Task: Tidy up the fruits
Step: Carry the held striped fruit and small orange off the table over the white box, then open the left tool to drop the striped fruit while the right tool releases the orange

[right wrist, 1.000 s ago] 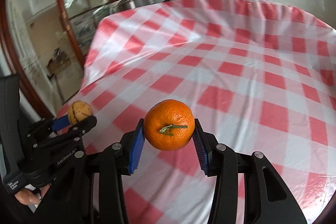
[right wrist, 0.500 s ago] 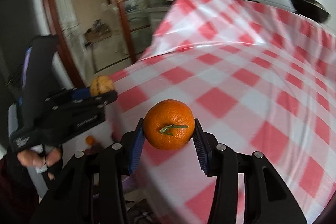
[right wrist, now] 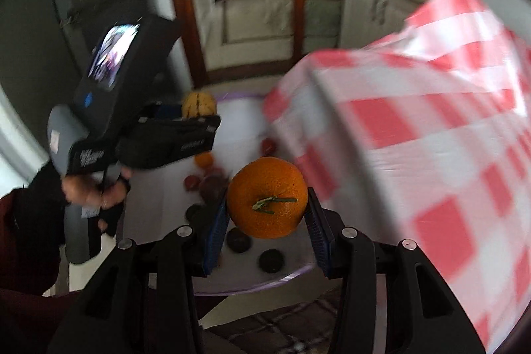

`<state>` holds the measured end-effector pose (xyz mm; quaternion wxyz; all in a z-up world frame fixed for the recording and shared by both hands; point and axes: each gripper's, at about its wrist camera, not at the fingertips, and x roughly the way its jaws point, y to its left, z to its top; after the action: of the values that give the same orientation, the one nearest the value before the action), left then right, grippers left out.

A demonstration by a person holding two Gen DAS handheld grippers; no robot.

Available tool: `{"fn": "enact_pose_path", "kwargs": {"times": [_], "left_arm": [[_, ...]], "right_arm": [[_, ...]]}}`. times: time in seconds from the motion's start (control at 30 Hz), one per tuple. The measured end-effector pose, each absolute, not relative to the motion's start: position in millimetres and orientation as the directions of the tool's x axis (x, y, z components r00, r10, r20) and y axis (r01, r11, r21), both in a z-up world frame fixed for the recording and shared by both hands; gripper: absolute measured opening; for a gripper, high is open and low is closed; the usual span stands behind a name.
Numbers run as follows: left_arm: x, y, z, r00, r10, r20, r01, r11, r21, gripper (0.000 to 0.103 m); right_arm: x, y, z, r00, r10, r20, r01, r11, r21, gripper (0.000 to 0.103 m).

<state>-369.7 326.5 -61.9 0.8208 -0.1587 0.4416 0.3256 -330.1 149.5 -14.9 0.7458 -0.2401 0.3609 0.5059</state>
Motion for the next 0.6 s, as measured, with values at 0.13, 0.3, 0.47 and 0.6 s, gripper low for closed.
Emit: {"fn": "enact_pose_path", "kwargs": {"times": [0.13,0.3,0.47,0.6], "left_arm": [[-369,353,-91,0.331,0.354,-0.875,-0.693,0.72,0.029,0.046],[-356,366,-117,0.259,0.349,-0.901,-0.69,0.719,0.08,0.046],[-353,374,-132,0.237,0.326,-0.915,-0.699,0.712,0.072,0.046],[-356,377,-144,0.234,0.319,-0.918,-0.705,0.706,0.065,0.046]], "right_arm": [[-331,186,-49,0.139,0.517,-0.845,-0.942,0.331,0.047,0.045],[-323,227,-93,0.092,0.414,-0.906,-0.94,0.336,0.058,0.045],[-320,244,-121,0.094,0.334,-0.938,-0.937,0.347,0.029,0.045],[-319,252,-134,0.096,0.304,-0.948,-0.944,0.33,0.01,0.045]]}}
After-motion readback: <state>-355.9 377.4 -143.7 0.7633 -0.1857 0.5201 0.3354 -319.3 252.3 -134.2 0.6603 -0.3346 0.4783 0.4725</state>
